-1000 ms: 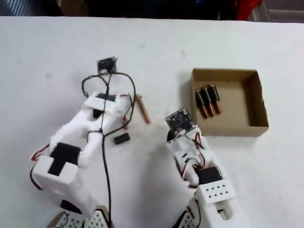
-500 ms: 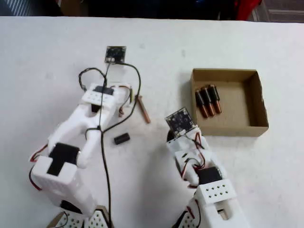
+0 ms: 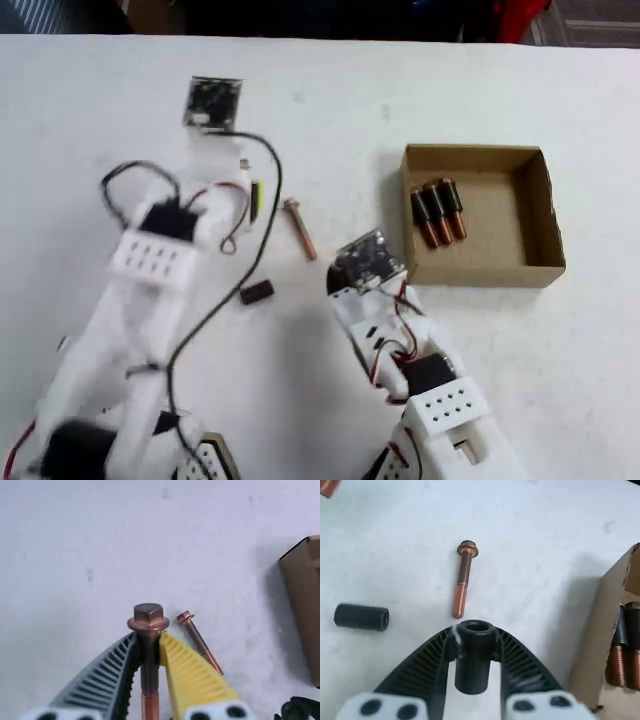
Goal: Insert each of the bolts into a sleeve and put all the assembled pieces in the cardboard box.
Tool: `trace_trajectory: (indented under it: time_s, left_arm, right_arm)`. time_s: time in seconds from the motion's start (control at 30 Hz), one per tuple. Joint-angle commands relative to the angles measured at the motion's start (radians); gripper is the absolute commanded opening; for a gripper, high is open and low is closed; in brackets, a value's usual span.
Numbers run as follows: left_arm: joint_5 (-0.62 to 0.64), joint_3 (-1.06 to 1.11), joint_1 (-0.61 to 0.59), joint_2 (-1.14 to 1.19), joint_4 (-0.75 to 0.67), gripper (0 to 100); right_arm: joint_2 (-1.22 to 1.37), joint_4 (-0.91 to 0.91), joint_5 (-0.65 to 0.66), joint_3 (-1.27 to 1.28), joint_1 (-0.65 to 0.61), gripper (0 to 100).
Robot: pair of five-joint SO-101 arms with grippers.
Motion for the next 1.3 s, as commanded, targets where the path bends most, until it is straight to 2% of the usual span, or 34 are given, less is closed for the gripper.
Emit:
trace_trajectory:
  time_s: [0.0,0.3,0.5,0.67,0.9,1.03,1.13,1.27]
  left_arm:
    - [-0.006,0.034,-0.008,-0.245,-0.002,2]
    - [-0.006,0.152,-0.004,-0.641,0.005,2]
    - [-0.006,0.229,-0.004,-0.809,0.005,2]
    - [-0.006,0.242,-0.004,-0.837,0.005,2]
    - [-0.002,0.238,-0.002,-0.842,0.003,2]
    - [0.002,0.236,0.004,-0.842,-0.003,2]
    - [0.002,0.236,0.048,-0.843,-0.017,2]
    - [0.002,0.236,0.117,-0.843,-0.104,2]
  right_arm:
    - [-0.022,-0.096,-0.135,-0.014,-0.012,1.7]
    - [-0.022,-0.228,-0.164,-0.015,-0.159,1.7]
    - [-0.022,-0.223,-0.163,-0.055,-0.165,1.7]
    - [-0.056,-0.176,-0.101,-0.092,-0.165,1.7]
    - [-0.378,0.028,-0.1,-0.084,-0.168,1.7]
    - [-0.532,0.053,-0.095,-0.021,-0.168,1.7]
    - [-0.602,0.051,-0.094,0.023,-0.17,1.7]
    - [-0.648,0.051,-0.094,0.063,-0.17,1.7]
